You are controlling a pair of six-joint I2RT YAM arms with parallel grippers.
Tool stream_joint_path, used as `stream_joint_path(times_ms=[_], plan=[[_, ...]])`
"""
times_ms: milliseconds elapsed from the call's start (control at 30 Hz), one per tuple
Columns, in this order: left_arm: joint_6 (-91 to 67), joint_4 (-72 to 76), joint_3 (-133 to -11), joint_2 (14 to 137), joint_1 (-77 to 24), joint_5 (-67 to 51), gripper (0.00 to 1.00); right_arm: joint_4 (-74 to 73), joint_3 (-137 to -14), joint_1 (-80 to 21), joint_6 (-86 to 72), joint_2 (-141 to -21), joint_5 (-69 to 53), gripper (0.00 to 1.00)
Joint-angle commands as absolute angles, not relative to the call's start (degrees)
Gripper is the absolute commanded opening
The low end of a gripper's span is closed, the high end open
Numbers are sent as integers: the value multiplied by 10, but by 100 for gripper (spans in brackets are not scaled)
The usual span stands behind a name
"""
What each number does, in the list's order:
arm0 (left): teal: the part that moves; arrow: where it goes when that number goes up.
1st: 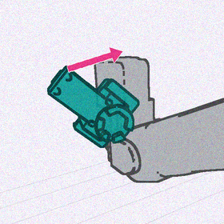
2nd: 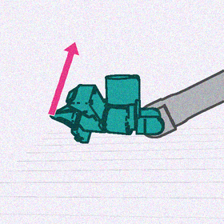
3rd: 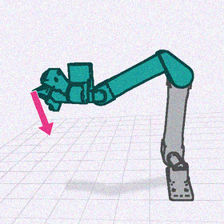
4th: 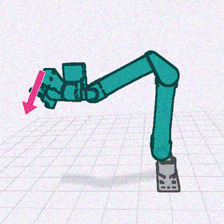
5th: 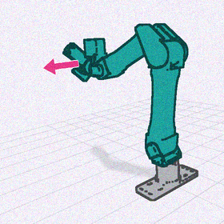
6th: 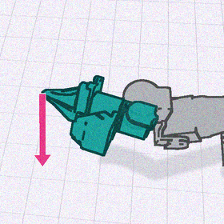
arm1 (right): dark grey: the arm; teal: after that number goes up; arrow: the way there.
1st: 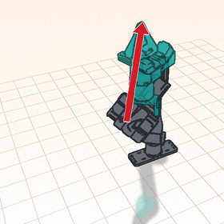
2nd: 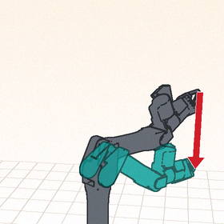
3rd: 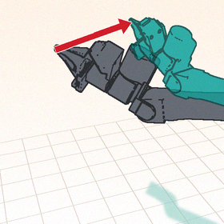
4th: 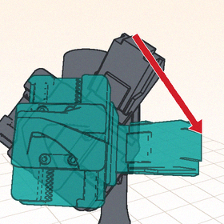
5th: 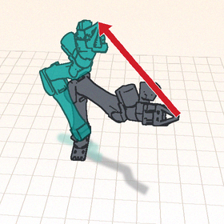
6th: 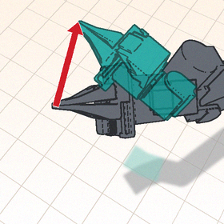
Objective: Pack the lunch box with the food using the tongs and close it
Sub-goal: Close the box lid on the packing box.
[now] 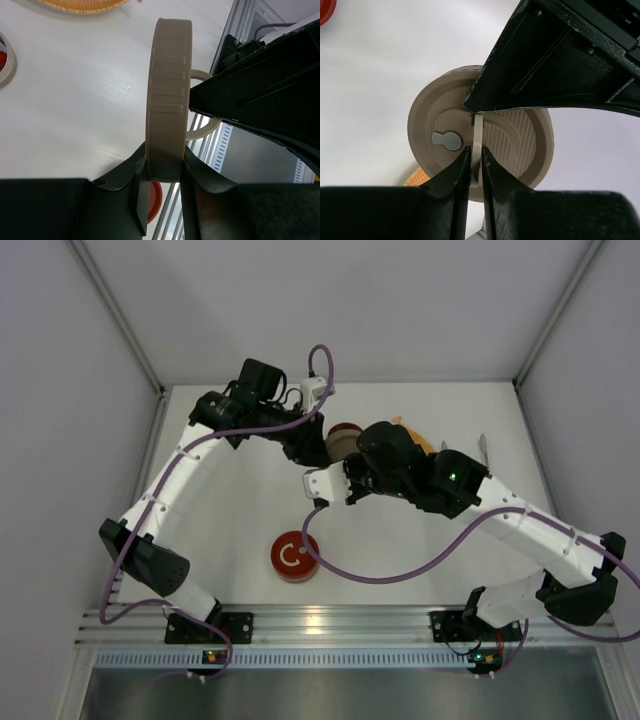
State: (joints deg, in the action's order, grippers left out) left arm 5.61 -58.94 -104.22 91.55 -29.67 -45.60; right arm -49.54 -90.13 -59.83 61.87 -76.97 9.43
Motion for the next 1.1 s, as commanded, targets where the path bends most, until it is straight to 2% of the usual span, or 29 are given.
stream_joint_path(times_ms=[0, 133, 200, 233, 267, 300, 333, 400, 500, 633, 733, 867, 967, 1067], plan=[[48, -575, -1044, 889, -298, -485, 0, -490, -925, -598, 618, -777, 105, 13], [51, -572, -1043, 882, -298, -490, 0, -489, -918, -597, 625, -773, 111, 5], [50, -566, -1038, 878, -298, -491, 10, -483, -918, -597, 622, -773, 117, 0], [49, -564, -1036, 873, -298, -491, 20, -482, -920, -597, 622, -773, 119, 0], [48, -561, -1033, 871, -298, -490, 46, -478, -922, -597, 622, -770, 118, 0], [47, -559, -1030, 868, -298, -487, 59, -475, -925, -597, 623, -768, 118, 0], [50, -558, -1028, 864, -295, -480, 76, -471, -928, -591, 623, -767, 113, 0], [54, -559, -1027, 860, -286, -479, 98, -475, -943, -578, 622, -772, 94, 0], [54, -558, -1032, 860, -224, -509, 98, -500, -985, -511, 610, -793, 44, 0], [49, -555, -1027, 870, -73, -600, 98, -555, -1064, -404, 584, -845, -63, 0], [49, -545, -1012, 872, -7, -632, 98, -590, -1106, -366, 582, -902, -95, 0], [76, -555, -992, 876, 20, -642, 98, -597, -1141, -338, 559, -1003, -124, 0], [55, -516, -940, 860, 27, -664, 98, -623, -1248, -314, 519, -1106, -163, 0], [22, -444, -879, 824, 29, -673, 98, -598, -1281, -292, 476, -1176, -188, 0]])
